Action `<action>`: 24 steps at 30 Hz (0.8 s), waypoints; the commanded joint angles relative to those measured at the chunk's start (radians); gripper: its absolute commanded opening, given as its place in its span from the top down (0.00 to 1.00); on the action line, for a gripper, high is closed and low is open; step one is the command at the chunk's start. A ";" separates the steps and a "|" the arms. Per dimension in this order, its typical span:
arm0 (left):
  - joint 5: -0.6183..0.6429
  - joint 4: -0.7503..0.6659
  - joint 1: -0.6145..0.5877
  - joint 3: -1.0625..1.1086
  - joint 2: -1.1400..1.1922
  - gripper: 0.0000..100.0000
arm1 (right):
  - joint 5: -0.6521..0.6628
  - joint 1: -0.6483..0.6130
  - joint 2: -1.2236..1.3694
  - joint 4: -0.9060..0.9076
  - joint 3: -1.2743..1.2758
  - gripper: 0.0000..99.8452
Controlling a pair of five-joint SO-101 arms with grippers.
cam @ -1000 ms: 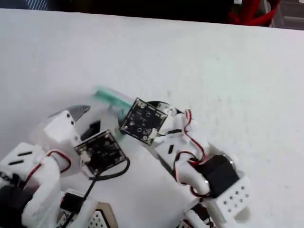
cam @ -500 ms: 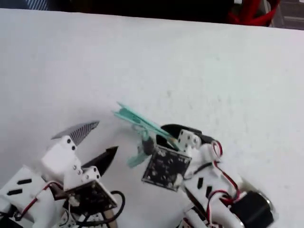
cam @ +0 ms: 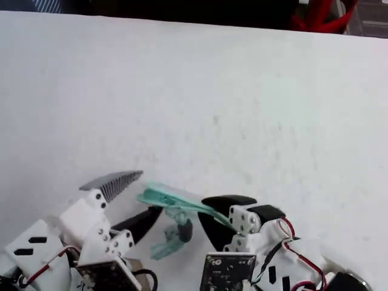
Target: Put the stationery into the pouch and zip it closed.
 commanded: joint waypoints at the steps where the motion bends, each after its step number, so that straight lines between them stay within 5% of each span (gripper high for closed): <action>1: 0.012 0.009 0.051 -0.034 0.002 0.74 | 0.011 -0.010 0.001 -0.031 -0.086 0.98; 10: 0.012 0.018 0.059 -0.041 0.001 0.75 | -0.026 -0.090 0.005 0.028 -0.210 0.98; 16: 0.011 0.009 0.124 -0.043 -0.001 0.97 | -0.095 -0.162 0.010 0.028 -0.212 0.98; 24: 0.017 0.009 0.143 -0.043 -0.001 0.98 | -0.098 -0.162 0.012 0.028 -0.207 0.98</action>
